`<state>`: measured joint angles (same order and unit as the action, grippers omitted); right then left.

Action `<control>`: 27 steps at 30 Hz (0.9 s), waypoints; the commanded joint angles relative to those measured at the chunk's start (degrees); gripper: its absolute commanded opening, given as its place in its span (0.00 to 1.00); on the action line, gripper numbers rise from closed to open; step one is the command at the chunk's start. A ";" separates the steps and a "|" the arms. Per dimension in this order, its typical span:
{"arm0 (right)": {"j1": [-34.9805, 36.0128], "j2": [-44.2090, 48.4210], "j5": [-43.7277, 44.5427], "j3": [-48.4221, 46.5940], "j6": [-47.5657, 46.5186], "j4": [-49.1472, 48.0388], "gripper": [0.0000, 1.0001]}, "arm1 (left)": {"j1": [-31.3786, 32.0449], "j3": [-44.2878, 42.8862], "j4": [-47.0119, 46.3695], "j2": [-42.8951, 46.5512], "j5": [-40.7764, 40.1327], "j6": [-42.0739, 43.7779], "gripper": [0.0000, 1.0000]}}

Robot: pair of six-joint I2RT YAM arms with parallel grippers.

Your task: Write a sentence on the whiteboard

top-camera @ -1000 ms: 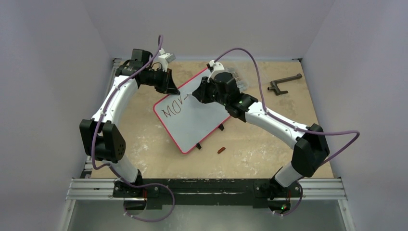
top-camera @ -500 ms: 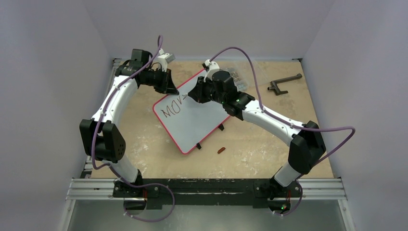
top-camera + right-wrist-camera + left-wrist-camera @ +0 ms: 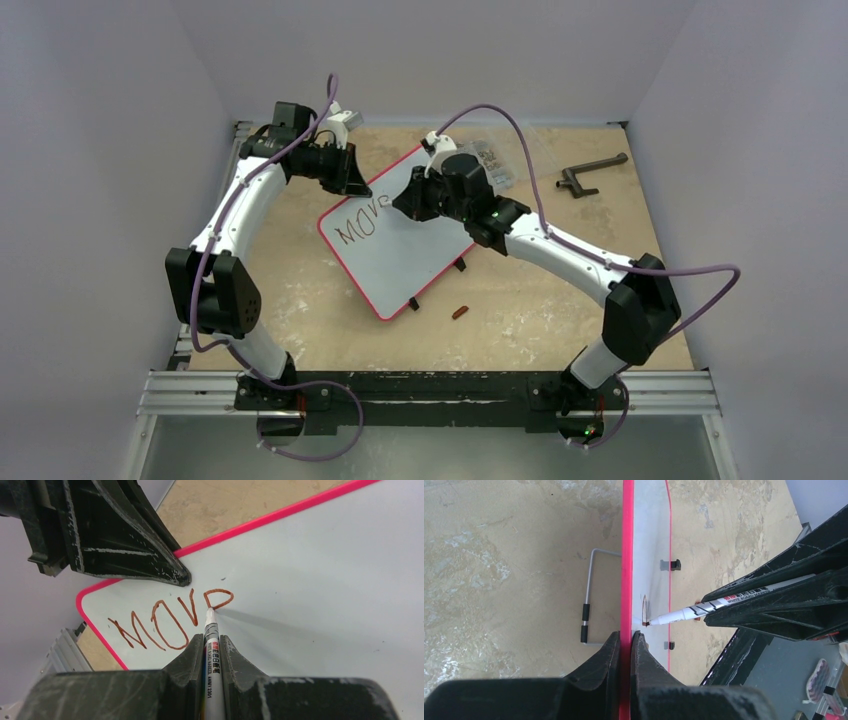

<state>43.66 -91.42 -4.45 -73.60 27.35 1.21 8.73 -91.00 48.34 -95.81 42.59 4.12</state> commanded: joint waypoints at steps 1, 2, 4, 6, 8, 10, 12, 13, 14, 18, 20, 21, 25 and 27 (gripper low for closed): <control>0.44 0.94 1.50 2.75 -0.89 1.54 0.00 | 0.52 0.68 -1.97 2.96 -3.58 2.32 0.00; 0.45 1.13 1.79 3.00 -0.85 1.67 0.00 | 0.50 0.73 -2.00 3.09 -3.45 2.43 0.00; 0.46 1.41 2.49 3.40 -0.58 1.91 0.00 | 0.56 0.82 -1.93 3.29 -3.17 2.68 0.00; 0.46 1.53 3.38 3.29 -0.53 2.61 0.00 | 0.50 1.10 -1.97 3.55 -2.88 2.92 0.00; 0.38 1.59 4.27 2.91 -0.47 3.46 0.00 | 0.50 1.48 -2.31 3.93 -2.97 2.79 0.00; 0.14 1.66 5.83 2.42 -0.39 4.29 0.00 | 0.50 1.63 -2.65 4.14 -3.03 2.65 0.00; -0.10 1.83 7.03 2.02 -0.08 5.13 0.00 | 0.50 1.83 -2.93 4.35 -2.97 2.41 0.00; -0.21 1.87 7.34 1.80 -0.03 5.46 0.00 | 0.50 1.91 -3.10 4.42 -3.03 2.27 0.00; -0.31 1.92 7.61 1.58 -0.05 5.66 0.00 | 0.50 1.95 -3.23 4.45 -3.04 2.09 0.00; -0.33 2.69 7.57 0.65 -0.53 6.58 0.00 | 0.50 2.68 -3.91 4.99 -2.25 1.68 0.00; -0.33 3.60 7.93 0.95 -0.62 6.57 0.00 | 0.53 2.80 -3.88 5.09 -2.01 1.82 0.00; -0.37 3.91 8.15 1.04 -0.71 6.59 0.00 | 0.54 2.95 -4.01 5.25 -2.03 1.72 0.00; -0.33 5.03 8.34 0.99 -0.93 7.43 0.00 | 0.50 3.34 -4.44 5.93 -2.97 1.59 0.00; -0.33 5.86 8.22 0.84 -0.97 7.59 0.00 | 0.50 3.60 -4.55 6.06 -3.12 1.72 0.00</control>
<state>43.81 -88.07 1.06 -71.59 27.42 7.66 9.08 -88.09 45.91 -92.75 43.05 3.57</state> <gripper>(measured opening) 0.089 0.044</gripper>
